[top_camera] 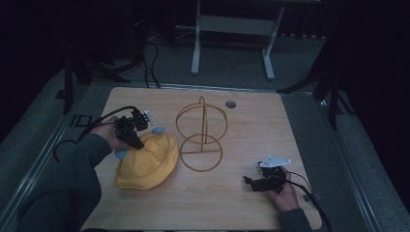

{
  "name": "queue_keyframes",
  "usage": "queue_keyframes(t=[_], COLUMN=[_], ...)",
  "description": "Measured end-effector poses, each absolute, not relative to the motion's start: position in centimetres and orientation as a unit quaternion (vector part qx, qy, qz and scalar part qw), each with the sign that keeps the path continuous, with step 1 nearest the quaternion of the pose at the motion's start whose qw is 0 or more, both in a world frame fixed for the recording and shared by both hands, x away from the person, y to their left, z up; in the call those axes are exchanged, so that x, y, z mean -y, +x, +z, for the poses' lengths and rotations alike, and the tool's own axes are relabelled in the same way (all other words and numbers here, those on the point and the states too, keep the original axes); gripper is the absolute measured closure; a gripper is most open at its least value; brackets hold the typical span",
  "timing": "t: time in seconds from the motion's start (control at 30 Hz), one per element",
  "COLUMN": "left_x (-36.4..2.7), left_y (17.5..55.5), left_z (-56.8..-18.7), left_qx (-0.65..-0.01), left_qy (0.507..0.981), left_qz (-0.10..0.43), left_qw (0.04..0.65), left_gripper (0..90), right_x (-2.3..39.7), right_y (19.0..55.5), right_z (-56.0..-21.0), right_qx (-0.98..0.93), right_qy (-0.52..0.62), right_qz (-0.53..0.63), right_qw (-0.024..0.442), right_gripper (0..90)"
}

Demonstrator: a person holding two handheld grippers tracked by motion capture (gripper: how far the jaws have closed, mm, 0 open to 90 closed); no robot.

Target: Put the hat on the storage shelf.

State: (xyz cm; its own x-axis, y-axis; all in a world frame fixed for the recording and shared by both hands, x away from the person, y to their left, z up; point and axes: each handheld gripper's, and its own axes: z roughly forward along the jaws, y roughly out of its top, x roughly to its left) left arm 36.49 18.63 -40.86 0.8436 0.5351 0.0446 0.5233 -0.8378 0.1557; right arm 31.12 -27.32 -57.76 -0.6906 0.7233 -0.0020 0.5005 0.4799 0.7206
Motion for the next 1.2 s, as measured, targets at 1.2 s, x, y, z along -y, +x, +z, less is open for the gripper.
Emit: queue_keyframes(t=[1.2], left_x=[-21.0], left_y=[34.1], left_z=[-37.4], left_qx=[-0.19], left_qy=[0.969], left_qz=[0.075], left_qw=[0.136], left_gripper=[83.1], right_x=[27.3], right_y=[31.1], right_z=[-57.8], right_qx=[-0.846], right_qy=[0.362], right_qz=[0.36], right_qw=[0.155], right_gripper=[11.9])
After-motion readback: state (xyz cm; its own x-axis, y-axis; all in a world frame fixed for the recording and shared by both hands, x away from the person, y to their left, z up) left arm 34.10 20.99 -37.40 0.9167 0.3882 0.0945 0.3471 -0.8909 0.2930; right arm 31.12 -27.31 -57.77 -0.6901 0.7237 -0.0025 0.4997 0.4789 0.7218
